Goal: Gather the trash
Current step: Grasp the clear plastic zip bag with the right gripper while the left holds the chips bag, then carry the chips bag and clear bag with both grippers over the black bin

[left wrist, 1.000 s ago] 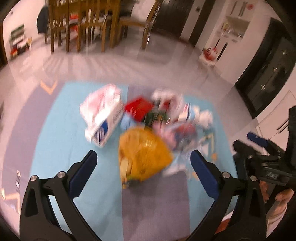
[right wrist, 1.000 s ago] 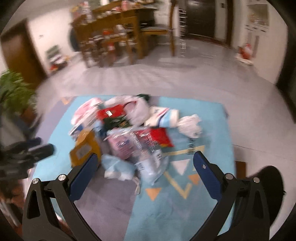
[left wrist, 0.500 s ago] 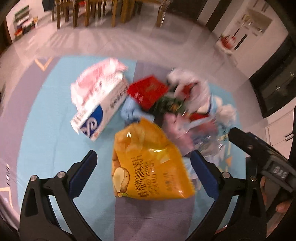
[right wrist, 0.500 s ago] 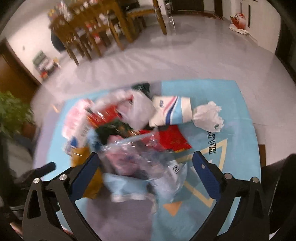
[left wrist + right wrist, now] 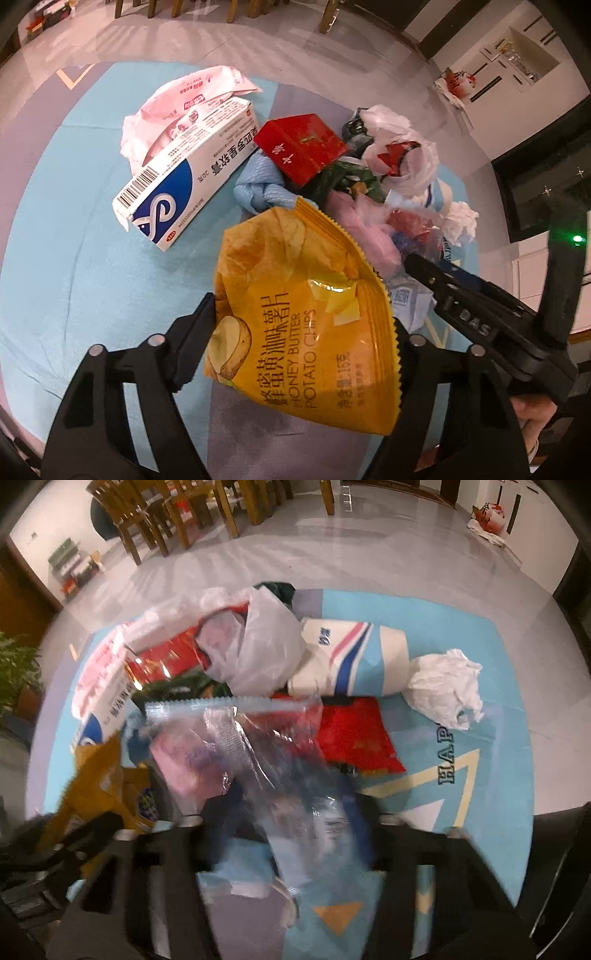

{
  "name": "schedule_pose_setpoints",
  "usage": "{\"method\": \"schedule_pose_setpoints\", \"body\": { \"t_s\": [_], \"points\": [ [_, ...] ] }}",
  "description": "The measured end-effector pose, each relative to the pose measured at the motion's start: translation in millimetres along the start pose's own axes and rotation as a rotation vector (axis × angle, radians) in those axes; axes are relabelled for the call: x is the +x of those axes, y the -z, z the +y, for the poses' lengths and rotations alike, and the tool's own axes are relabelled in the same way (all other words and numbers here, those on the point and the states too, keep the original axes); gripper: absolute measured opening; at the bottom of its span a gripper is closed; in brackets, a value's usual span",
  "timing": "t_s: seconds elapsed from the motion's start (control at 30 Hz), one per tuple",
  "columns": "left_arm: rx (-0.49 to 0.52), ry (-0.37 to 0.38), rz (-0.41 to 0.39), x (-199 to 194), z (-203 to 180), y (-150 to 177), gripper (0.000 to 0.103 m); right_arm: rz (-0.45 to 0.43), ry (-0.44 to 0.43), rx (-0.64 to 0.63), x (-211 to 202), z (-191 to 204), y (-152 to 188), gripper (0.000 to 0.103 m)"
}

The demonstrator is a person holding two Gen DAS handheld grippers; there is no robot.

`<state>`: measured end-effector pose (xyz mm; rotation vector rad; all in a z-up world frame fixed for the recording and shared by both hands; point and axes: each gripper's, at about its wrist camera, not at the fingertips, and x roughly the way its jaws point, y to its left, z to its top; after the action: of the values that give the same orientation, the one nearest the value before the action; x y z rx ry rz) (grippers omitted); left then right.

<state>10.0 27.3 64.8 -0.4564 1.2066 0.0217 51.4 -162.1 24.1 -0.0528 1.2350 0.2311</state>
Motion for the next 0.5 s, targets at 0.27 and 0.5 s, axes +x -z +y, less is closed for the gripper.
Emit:
{"method": "schedule_pose_setpoints", "body": {
  "t_s": [0.27, 0.5],
  "points": [
    [0.036, 0.078, -0.119, -59.1, -15.6, 13.9, 0.072, -0.044, -0.055, 0.032, -40.8, -10.7, 13.5, 0.018],
    [0.092, 0.117, -0.264, -98.9, -37.2, 20.1, 0.072, -0.197, -0.089, 0.117, -104.8, -30.0, 22.9, 0.018]
  ]
}}
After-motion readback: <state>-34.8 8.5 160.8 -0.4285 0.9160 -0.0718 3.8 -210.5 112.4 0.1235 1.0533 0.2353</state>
